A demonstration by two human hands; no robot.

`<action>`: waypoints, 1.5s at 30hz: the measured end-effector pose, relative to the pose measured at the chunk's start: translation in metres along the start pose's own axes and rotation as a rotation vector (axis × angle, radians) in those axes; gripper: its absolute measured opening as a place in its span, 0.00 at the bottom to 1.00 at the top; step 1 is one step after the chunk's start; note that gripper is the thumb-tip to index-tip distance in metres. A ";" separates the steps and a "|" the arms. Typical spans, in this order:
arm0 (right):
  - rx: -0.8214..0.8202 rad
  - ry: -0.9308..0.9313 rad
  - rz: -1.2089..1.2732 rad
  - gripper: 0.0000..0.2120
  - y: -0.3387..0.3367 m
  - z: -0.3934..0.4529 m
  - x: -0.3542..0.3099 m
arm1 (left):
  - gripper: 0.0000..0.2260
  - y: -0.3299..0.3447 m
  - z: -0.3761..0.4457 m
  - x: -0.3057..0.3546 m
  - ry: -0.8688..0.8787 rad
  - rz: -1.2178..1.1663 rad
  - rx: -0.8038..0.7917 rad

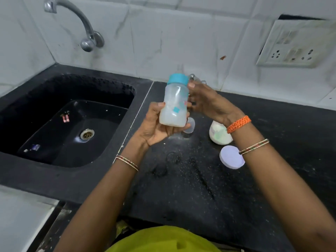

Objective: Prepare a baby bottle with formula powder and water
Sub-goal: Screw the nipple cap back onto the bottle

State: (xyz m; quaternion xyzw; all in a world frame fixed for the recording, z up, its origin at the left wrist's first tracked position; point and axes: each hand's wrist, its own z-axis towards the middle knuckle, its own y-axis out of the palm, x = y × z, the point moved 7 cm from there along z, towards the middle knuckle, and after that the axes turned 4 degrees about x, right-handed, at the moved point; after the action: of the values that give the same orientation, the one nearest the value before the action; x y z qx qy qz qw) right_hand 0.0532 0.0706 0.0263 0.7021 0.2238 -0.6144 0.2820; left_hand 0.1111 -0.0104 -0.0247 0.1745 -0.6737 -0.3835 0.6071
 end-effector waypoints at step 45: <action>0.734 -0.393 -0.841 0.25 -0.036 -0.002 0.056 | 0.29 -0.104 -0.003 -0.046 0.224 1.429 0.806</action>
State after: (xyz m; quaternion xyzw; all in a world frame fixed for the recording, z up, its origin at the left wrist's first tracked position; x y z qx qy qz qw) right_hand 0.0387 0.0969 -0.0333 0.4780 0.1992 -0.8291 -0.2108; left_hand 0.0991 -0.0458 -0.1319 -0.0544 -0.6435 0.3855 0.6591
